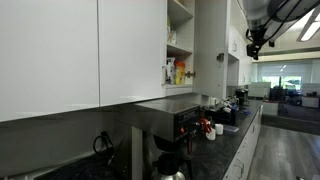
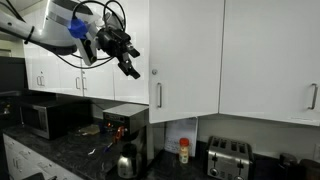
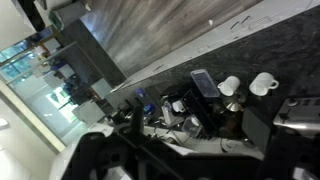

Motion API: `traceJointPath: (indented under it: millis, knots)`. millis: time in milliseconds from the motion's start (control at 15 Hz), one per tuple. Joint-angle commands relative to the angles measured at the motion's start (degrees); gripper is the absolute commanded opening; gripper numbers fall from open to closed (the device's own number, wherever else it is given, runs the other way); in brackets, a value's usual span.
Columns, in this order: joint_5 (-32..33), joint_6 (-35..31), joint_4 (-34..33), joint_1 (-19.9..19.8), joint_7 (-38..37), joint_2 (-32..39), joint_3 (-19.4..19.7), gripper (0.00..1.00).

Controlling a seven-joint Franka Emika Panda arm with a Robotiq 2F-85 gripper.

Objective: Open the top right cabinet

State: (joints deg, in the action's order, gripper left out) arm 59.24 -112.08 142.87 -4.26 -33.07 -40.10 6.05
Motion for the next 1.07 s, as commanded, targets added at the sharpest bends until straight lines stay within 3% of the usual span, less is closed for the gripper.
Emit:
traceJointPath:
  millis: [0,600,867,1000]
  knots:
    - [-9.74,0.69,0.88,2.07,12.66,-5.04,1.71,1.0]
    - [-34.56,9.64,-3.17,2.57,39.02,-7.2,2.79,1.0]
    - [-40.99,11.71,-4.58,2.73,43.49,-7.22,3.37,1.0]
    - [-39.75,9.93,-3.14,1.32,42.29,-7.89,2.05,1.0]
